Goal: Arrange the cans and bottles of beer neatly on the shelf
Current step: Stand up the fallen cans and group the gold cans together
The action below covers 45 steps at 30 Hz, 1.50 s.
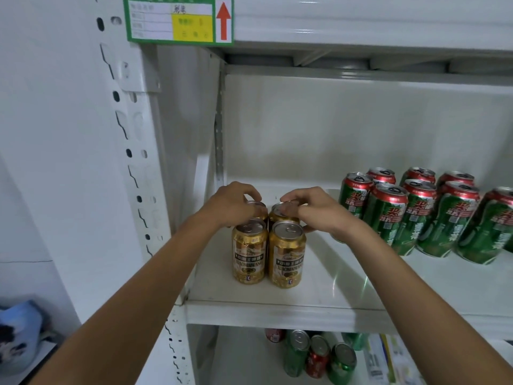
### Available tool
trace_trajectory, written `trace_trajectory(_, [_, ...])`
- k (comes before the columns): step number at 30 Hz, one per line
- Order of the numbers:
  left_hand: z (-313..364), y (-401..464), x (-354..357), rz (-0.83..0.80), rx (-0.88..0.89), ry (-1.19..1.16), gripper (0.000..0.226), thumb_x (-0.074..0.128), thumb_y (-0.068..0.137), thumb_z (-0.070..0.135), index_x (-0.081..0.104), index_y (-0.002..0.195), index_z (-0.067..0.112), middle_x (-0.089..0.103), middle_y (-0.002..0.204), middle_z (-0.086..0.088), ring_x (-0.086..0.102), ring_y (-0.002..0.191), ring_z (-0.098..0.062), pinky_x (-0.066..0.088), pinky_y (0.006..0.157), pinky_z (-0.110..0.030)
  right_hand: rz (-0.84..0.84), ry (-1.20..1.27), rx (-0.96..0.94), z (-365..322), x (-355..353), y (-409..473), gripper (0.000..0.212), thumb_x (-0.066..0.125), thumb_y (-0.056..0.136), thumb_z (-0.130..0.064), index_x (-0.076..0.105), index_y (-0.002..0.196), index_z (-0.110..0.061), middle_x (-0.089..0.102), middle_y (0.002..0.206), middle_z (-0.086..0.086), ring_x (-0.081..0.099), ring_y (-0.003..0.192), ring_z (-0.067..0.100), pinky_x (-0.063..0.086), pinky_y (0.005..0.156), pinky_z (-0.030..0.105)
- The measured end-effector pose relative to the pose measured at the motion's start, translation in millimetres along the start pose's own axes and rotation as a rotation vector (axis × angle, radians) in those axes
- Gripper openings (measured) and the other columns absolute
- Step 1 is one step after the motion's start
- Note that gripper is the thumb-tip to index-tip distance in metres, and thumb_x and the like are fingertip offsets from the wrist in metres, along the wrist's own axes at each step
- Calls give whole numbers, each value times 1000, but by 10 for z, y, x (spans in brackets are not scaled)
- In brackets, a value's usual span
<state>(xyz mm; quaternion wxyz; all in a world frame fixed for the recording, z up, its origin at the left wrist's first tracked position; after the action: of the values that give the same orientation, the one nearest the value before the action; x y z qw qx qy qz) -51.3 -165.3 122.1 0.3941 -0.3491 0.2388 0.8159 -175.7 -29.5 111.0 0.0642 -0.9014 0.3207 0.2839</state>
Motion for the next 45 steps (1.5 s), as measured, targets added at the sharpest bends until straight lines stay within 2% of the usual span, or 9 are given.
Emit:
trace_trajectory(9, [-11, -10, 14, 68, 30, 32, 33, 74, 89, 46, 69, 118, 30, 56, 113, 2, 58, 102, -19, 51, 85, -32, 115, 21, -29, -24, 18, -93, 34, 79, 85, -38, 70, 113, -22, 70, 103, 1, 71, 89, 18, 59, 64, 31])
trace_trajectory(15, [-73, -162, 127, 150, 96, -115, 53, 54, 91, 67, 57, 135, 36, 48, 137, 4, 58, 121, -17, 50, 105, -44, 146, 5, -21, 103, 51, -246, 65, 51, 94, -66, 46, 148, -31, 55, 145, 0, 58, 125, 21, 50, 103, 40])
trace_trajectory(17, [-62, -256, 157, 185, 137, -186, 52, 57, 95, 60, 57, 139, 34, 44, 146, 3, 58, 122, -13, 50, 104, -29, 141, 111, -22, 160, 134, -336, 67, 47, 95, -67, 39, 153, -34, 46, 154, -3, 50, 135, 19, 41, 104, 34])
trace_trajectory(20, [-67, -337, 208, 192, 144, -326, 46, 59, 101, 41, 57, 143, 24, 43, 142, 8, 54, 93, 12, 42, 70, 5, 117, 334, -18, 222, 318, -422, 68, 47, 97, -64, 32, 156, -35, 41, 158, -4, 45, 140, 17, 38, 112, 36])
trace_trajectory(28, [-127, -333, 218, 251, 178, -400, 22, 62, 100, 20, 74, 118, 17, 58, 122, 4, 61, 113, -13, 57, 91, -24, 277, 448, -25, 276, 480, -407, 81, 55, 73, -77, 46, 145, -43, 53, 147, -9, 53, 133, 14, 40, 115, 45])
trace_trajectory(31, [-96, -354, 185, 290, 181, -363, 22, 62, 99, 12, 76, 116, 10, 57, 120, 4, 59, 98, -1, 46, 75, -1, 317, 443, -39, 259, 469, -408, 77, 54, 73, -72, 49, 143, -40, 56, 143, -9, 54, 130, 14, 42, 114, 44])
trace_trajectory(35, [-101, -328, 137, 338, 192, -343, 21, 63, 98, 7, 78, 113, 7, 60, 118, -1, 59, 92, 2, 44, 70, 1, 347, 451, -48, 265, 474, -361, 66, 55, 79, -60, 53, 140, -38, 58, 141, -7, 56, 128, 16, 44, 112, 45])
trace_trajectory(41, [-167, -290, 143, 356, 190, -319, 21, 64, 97, 10, 80, 110, 14, 62, 119, 1, 63, 107, -14, 57, 94, -32, 381, 465, -44, 271, 495, -303, 53, 55, 85, -47, 57, 137, -36, 60, 138, -6, 57, 127, 16, 45, 111, 45])
trace_trajectory(45, [-194, -313, 99, 388, 172, -333, 23, 63, 96, 8, 80, 110, 15, 62, 121, 0, 62, 107, -13, 55, 99, -36, 381, 473, -53, 219, 513, -248, 52, 55, 86, -38, 59, 137, -30, 63, 133, -4, 59, 123, 18, 47, 109, 45])
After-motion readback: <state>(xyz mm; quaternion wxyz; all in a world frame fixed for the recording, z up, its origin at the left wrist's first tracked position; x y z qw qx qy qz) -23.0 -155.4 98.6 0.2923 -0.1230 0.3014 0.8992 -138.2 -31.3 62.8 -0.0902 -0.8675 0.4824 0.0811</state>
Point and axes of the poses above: each hand's wrist, its own y-axis towards the middle knuckle, its own x-axis out of the palm, z = x × y, the point moved 8 cm from there along y, towards the middle knuckle
